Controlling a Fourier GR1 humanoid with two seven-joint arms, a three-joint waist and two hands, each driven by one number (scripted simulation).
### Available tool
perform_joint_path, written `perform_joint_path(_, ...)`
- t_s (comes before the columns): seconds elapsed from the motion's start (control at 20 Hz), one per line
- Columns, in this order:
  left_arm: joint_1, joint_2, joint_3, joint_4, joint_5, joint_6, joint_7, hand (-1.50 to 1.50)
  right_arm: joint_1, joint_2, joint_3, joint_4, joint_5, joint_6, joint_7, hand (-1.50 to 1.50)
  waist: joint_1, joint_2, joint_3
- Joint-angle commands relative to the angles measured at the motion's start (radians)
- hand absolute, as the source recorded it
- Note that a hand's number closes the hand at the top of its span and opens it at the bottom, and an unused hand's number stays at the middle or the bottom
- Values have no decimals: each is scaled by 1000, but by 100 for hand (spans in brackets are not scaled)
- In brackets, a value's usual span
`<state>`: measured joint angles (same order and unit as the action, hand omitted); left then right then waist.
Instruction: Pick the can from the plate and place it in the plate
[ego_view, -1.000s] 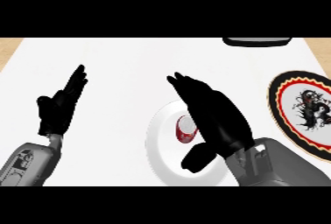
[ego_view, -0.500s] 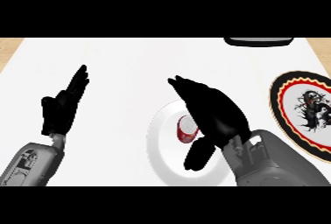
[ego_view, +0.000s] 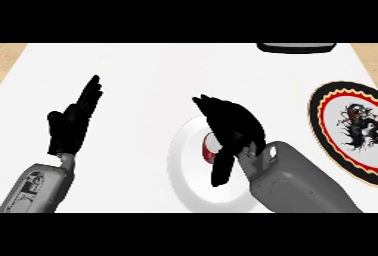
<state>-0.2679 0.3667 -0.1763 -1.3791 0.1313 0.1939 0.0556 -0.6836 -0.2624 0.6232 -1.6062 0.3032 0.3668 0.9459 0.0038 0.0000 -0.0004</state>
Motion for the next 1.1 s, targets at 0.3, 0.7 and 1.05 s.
perform_joint_path(0.3, 2, -62, 39, 31, -66, -16, -30, 0, 63, 92, -25, 130, 147, 78, -51, -150, -2, 0, 0)
perform_joint_path(0.7, -29, -83, 85, -3, -102, -47, 47, 0, 119, 141, -94, 218, 239, 113, -163, -150, -2, 0, 0)
perform_joint_path(1.05, 86, -110, 67, -61, -149, -55, -12, 0, 146, 103, -108, 280, 393, 4, -350, 150, 2, 0, 0)
